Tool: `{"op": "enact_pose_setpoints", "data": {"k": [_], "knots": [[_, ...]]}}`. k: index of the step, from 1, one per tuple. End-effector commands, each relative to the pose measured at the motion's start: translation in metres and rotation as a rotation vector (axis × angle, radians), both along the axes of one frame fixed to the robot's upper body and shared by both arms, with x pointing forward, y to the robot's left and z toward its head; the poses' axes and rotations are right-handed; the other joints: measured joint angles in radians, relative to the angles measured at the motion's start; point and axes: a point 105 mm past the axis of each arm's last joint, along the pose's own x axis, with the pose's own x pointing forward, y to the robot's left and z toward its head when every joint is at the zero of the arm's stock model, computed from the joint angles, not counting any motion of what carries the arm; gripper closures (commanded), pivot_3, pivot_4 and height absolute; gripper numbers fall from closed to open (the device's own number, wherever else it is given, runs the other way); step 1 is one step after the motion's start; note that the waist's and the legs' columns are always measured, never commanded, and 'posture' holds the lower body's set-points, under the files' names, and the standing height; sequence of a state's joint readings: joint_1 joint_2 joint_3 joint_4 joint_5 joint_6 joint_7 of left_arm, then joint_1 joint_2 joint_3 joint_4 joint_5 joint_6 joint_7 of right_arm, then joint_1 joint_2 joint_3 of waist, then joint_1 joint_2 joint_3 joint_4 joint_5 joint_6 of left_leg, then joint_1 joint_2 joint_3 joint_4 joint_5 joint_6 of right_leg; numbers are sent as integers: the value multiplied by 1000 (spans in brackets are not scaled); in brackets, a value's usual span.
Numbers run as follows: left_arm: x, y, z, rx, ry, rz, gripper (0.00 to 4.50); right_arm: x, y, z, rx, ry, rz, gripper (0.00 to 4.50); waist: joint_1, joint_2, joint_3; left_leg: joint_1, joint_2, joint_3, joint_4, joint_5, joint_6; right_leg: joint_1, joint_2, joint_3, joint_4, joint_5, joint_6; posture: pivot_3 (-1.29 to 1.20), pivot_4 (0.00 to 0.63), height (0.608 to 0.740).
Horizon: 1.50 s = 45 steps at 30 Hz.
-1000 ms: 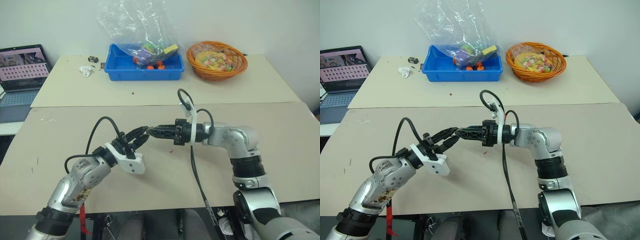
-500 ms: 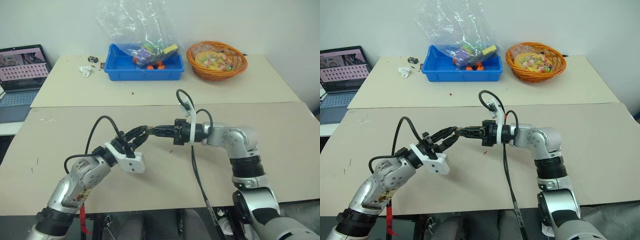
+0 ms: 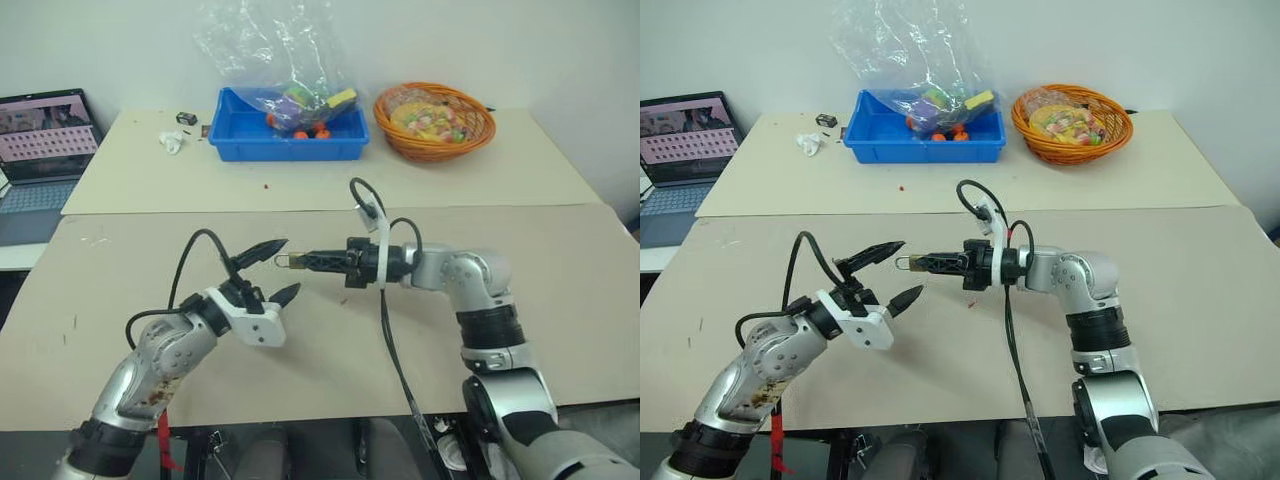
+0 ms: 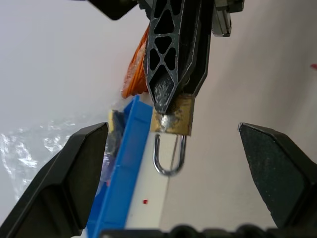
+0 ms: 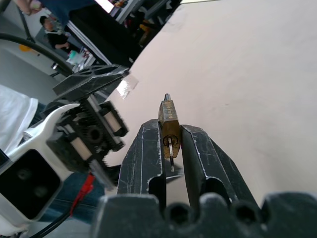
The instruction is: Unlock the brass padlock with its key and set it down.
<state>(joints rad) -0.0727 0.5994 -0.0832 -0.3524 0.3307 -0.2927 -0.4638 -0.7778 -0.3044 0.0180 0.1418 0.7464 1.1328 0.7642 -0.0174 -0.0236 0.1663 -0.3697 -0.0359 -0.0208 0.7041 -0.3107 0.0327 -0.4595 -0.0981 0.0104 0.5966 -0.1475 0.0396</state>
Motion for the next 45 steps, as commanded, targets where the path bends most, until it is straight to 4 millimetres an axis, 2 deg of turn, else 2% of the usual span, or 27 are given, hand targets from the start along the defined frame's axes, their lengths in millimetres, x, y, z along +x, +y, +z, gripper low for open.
{"op": "enact_pose_setpoints", "data": {"k": [1,3,6,9,13,18,19,32,45], "knots": [[-11,0,20,-222,144,-52,0,7,-10,21,23,-96,-11,4368,0,0,0,0,0,0,0,0,0,0,0,0,0,0,0,0,150,728],[-17,-3,21,-263,211,-97,0,8,-12,21,11,-111,-11,4368,-1,0,0,0,0,0,0,0,0,0,0,0,0,0,0,0,150,728],[-16,-3,20,-362,341,-89,0,4,-15,23,-2,-143,22,4368,0,0,0,0,0,0,0,0,0,0,1,0,0,0,0,0,150,728],[-16,-5,21,-478,485,-120,723,-4,-14,23,-14,-165,63,4368,0,0,0,0,0,0,1,0,0,1,1,1,0,0,0,0,150,728],[-14,-6,18,-565,635,-123,2240,-8,-13,22,-14,-171,77,4368,-1,0,0,0,0,0,1,0,0,1,2,1,0,0,0,0,150,728],[-8,-6,20,-575,666,-107,4218,-14,-11,23,-12,-183,100,4368,0,0,0,0,0,0,1,0,0,1,2,1,0,0,0,0,150,728],[-8,-6,19,-575,672,-109,4436,-15,-11,23,-13,-184,101,4368,0,0,0,0,0,0,1,0,0,1,2,1,-1,0,0,0,150,728],[-7,-10,23,-579,660,-115,4436,-28,-13,16,-31,-191,144,4368,2,0,0,0,0,0,1,0,-1,1,2,1,-1,0,0,0,150,728],[-6,-11,23,-576,654,-112,4436,-43,-3,21,-28,-223,204,4368,3,0,0,0,0,0,1,0,-1,1,2,1,-1,0,0,0,150,728]]}}
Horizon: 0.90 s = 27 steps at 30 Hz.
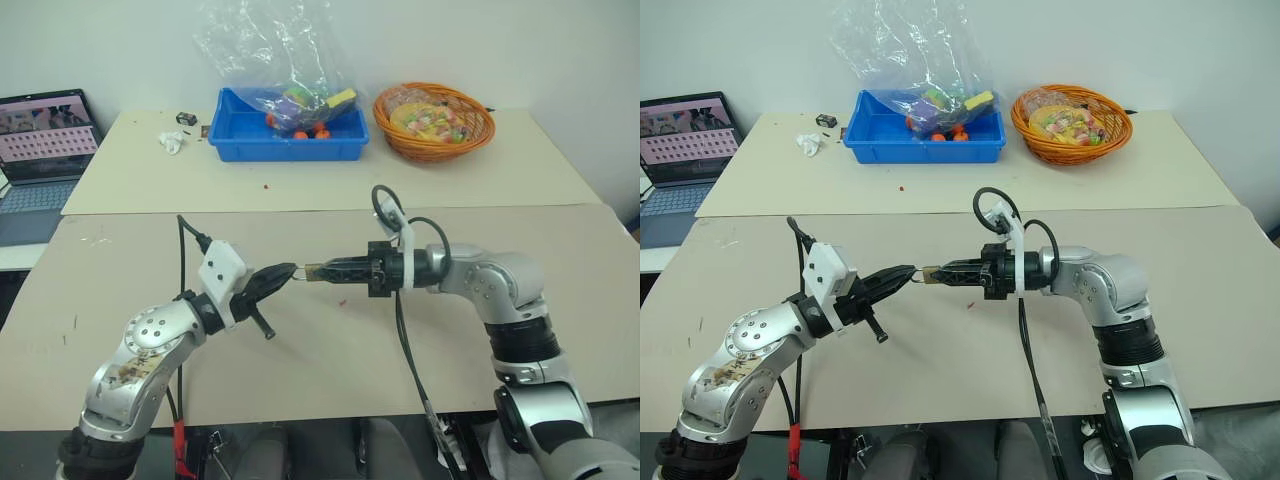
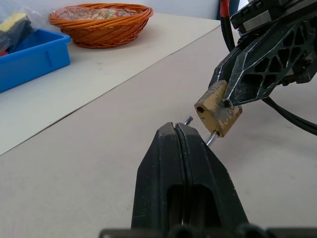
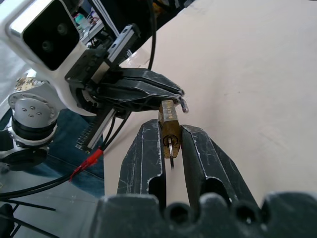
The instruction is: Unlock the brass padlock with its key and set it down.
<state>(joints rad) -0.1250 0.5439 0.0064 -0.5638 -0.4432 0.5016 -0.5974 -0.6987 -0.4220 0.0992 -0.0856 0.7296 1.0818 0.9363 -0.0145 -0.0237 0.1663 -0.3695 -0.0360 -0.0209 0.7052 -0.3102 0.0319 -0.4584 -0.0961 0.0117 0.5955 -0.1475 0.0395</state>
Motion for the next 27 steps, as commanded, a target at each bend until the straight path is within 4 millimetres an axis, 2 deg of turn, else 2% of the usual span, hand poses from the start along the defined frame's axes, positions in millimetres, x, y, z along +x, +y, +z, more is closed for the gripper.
{"op": "enact_pose_setpoints", "data": {"k": [1,6,12,23,27], "knots": [[-4,-6,14,-7,-66,-18,4436,-7,3,14,30,-44,35,4368,0,0,0,0,0,0,0,0,0,0,0,0,0,0,0,0,150,728],[-5,-7,14,-8,-65,-23,4436,-9,3,27,76,-50,45,4368,0,0,0,0,0,0,0,0,0,0,0,0,0,0,0,0,150,728],[-6,-8,13,-10,-58,-25,4436,-1,-1,45,157,-25,13,4368,0,0,0,0,0,0,0,0,0,0,0,0,0,0,0,0,150,728],[-7,-6,11,-5,-48,-15,4436,5,-3,48,175,1,-17,4368,0,0,0,0,0,0,0,0,0,0,0,0,0,0,0,0,150,728],[-9,1,2,23,-25,4,4436,15,-16,51,195,57,-60,4368,0,0,0,0,0,0,0,0,0,0,0,0,0,0,0,0,150,728]]}}
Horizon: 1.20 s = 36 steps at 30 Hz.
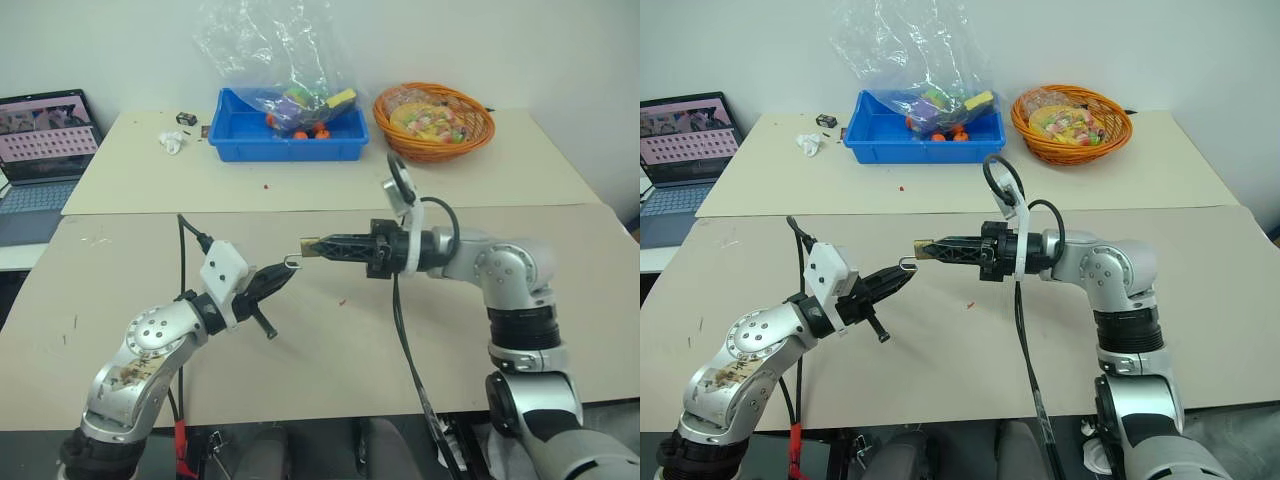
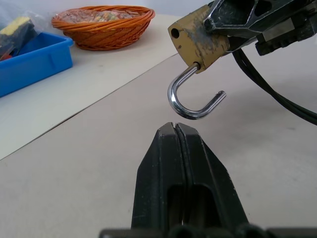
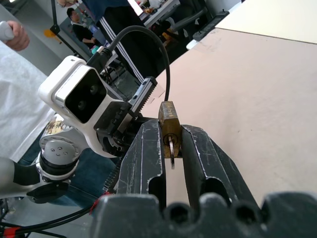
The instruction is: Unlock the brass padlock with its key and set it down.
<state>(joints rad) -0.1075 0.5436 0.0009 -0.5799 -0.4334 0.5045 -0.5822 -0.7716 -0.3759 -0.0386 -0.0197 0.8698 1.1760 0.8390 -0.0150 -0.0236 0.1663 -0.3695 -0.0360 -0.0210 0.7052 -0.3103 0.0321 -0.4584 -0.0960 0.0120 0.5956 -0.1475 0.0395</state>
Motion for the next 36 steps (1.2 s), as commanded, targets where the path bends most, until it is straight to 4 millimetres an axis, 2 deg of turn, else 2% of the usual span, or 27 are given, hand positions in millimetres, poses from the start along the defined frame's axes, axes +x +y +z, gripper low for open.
{"op": "enact_pose_setpoints", "data": {"k": [1,3,6,10,13,17,28,36], "knots": [[-7,3,3,20,-23,-5,4436,7,-17,20,56,17,-29,4368,1,0,0,0,0,0,0,0,0,0,0,0,0,0,0,0,150,728],[-11,9,-2,54,-20,-1,4436,13,-28,21,72,89,-52,4368,1,0,0,0,0,0,0,0,0,0,0,0,0,0,0,0,150,728],[-15,16,-8,109,-23,-3,4436,23,-40,8,27,199,-106,4368,1,0,0,0,0,0,0,0,0,0,0,0,0,0,0,0,150,728],[-22,10,2,233,-173,-110,4436,11,-54,-56,-197,448,-136,4368,4,0,0,0,0,0,0,0,0,1,0,0,-1,0,0,0,150,728],[-24,2,7,258,-229,-163,4436,2,-56,-73,-274,470,-121,4368,7,0,0,0,0,0,0,0,1,1,-1,-1,-1,0,0,0,150,728],[-25,-5,13,239,-246,-189,4436,2,-57,-90,-319,507,-149,4368,-1,0,0,0,0,2,0,-1,1,1,-1,1,-1,0,0,0,150,728],[-28,-10,11,226,-191,-223,4436,5,-61,-105,-313,546,-213,4368,1,0,0,0,1,1,0,-1,1,1,1,1,-1,0,0,0,150,728],[-27,-9,-8,245,11,-241,4436,4,-64,-110,-316,561,-235,4368,1,0,0,0,0,1,0,-1,1,1,1,1,-1,0,0,0,150,728]]}}
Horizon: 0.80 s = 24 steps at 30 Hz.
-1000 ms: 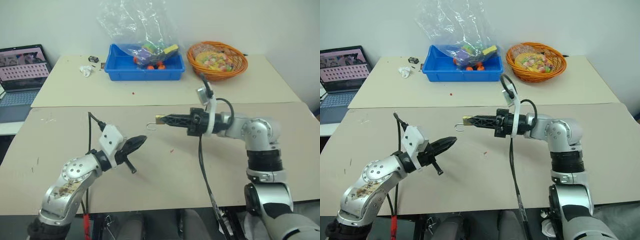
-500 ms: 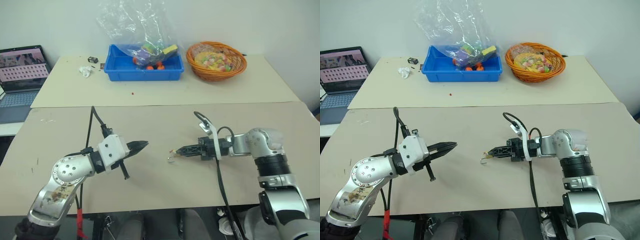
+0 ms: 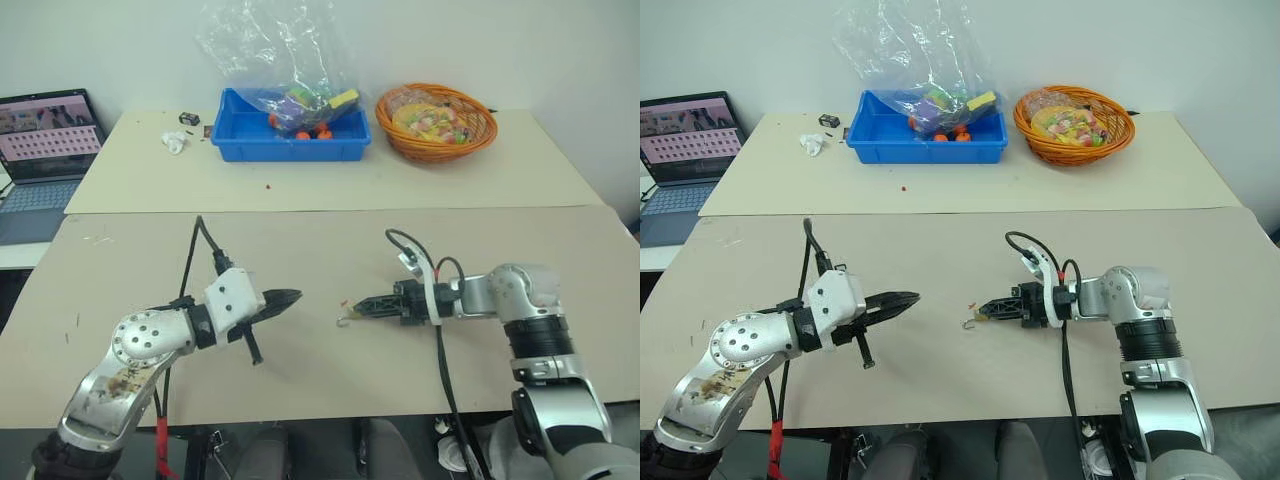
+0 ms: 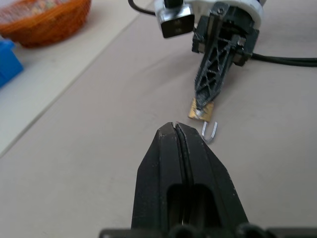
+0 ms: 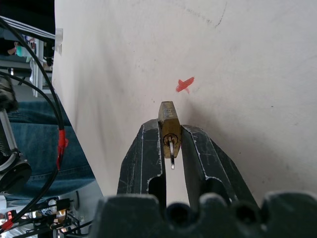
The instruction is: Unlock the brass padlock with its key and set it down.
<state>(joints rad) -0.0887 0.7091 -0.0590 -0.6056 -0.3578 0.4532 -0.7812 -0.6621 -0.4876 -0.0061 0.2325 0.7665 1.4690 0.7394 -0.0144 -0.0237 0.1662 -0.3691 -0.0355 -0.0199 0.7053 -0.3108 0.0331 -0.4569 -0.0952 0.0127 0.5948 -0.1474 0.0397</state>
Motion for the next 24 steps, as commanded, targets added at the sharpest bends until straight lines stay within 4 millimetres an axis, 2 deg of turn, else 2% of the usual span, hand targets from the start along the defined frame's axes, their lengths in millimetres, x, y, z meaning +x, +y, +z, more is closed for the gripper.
{"op": "enact_pose_setpoints", "data": {"k": [1,9,10,14,19,24], "knots": [[-5,-6,7,4,16,-32,4436,1,-4,3,3,-19,-18,4368,0,0,0,0,0,0,0,0,0,0,0,0,0,0,0,0,150,728],[-3,-7,-7,33,87,-43,4436,1,-4,1,2,-14,-26,4368,1,0,0,0,0,0,0,0,0,1,0,0,0,0,0,0,150,728],[-2,-9,-9,43,81,-52,4480,1,-3,0,2,-13,-27,3868,1,0,0,0,0,0,0,0,0,1,0,0,0,0,0,0,150,728],[2,-14,-11,38,86,-72,4500,0,-2,-2,4,-9,-28,2441,1,0,0,1,0,0,0,0,0,1,0,0,0,0,0,0,150,728],[5,-16,-10,33,79,-77,4500,-1,-2,2,6,-46,-17,816,-3,0,-1,1,0,0,0,0,0,1,0,0,0,0,0,0,150,728],[7,-17,-8,12,73,-74,4500,3,-23,-4,-71,-135,-57,816,3,0,-1,1,0,0,0,0,0,1,0,0,0,0,0,0,150,728]]}}
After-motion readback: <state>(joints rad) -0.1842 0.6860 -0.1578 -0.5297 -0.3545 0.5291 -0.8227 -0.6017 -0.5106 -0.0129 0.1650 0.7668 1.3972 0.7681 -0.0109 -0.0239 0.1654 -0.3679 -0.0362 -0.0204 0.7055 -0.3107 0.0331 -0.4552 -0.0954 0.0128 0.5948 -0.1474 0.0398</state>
